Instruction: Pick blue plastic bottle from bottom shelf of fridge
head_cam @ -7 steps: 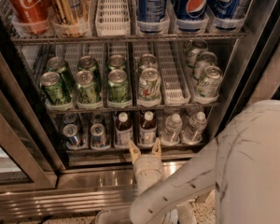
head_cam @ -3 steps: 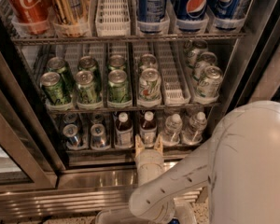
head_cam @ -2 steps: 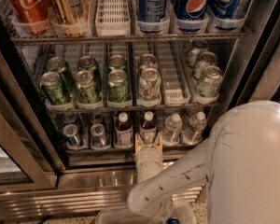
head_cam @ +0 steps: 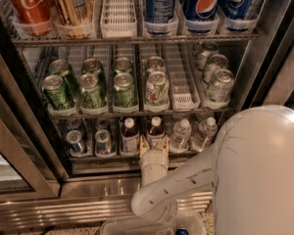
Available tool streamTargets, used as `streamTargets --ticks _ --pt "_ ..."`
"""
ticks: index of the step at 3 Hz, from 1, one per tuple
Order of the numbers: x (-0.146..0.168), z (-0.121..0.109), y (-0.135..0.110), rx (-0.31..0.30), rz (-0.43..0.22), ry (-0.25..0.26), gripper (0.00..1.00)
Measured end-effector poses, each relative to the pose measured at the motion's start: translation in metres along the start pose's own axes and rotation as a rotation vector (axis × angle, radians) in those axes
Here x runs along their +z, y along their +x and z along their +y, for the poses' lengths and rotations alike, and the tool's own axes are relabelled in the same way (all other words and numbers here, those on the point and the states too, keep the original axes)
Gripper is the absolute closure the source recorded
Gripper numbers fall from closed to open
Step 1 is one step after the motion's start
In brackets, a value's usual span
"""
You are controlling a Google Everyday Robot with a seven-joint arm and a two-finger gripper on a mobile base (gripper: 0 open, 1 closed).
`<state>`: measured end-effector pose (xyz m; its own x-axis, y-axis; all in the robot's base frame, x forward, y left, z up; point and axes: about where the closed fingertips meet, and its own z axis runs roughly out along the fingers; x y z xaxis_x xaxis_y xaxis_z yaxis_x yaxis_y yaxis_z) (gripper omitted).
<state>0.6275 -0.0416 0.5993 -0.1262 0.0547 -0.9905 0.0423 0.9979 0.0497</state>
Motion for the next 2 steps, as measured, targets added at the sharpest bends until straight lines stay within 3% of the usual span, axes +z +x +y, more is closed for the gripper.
streamTargets --ticks 1,2 --pt "0.008 -0.0006 -0.0016 0.009 -0.01 0.005 0.52" --pt "0.0099 -0.0011 -0.0012 0.01 -0.013 0.006 0.75"
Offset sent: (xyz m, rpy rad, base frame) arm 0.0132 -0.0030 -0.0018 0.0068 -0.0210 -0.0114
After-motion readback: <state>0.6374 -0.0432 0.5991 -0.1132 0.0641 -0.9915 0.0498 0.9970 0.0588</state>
